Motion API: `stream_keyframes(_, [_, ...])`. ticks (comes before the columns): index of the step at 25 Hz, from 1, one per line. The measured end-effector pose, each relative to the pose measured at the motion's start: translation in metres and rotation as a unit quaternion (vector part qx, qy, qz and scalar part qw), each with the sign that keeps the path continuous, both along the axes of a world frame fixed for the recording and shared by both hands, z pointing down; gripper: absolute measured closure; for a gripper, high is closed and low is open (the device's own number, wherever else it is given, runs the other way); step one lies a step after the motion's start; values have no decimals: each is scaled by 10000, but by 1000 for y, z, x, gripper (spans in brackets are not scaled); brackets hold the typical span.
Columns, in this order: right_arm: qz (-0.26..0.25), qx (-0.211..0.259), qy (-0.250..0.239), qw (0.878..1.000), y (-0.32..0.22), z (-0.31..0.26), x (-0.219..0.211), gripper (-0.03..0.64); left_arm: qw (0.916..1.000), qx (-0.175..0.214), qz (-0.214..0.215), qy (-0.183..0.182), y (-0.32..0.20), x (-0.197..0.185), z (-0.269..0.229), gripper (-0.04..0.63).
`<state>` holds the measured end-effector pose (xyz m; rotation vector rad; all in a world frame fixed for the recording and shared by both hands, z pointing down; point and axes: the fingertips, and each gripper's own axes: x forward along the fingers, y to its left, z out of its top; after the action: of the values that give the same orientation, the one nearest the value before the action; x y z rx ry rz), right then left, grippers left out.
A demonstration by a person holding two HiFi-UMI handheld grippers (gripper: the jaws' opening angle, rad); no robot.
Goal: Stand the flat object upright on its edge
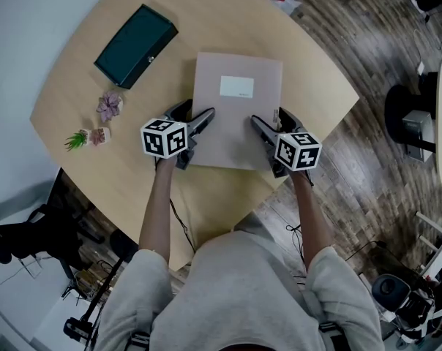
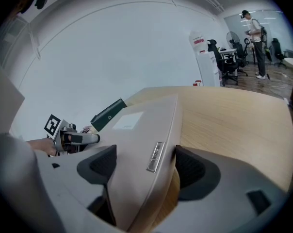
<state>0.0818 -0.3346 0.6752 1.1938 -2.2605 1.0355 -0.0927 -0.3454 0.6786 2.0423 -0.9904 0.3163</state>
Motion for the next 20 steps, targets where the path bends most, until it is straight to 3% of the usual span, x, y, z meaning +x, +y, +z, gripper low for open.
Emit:
stream_keyframes(15, [54, -250, -162, 9995, -5, 8, -1, 229, 9999, -151, 23, 51, -2, 5, 2, 284])
stream_keyframes(20, [252, -741, -673, 9947, -2, 17, 0, 211, 9999, -158, 14, 58, -1, 6, 3, 284])
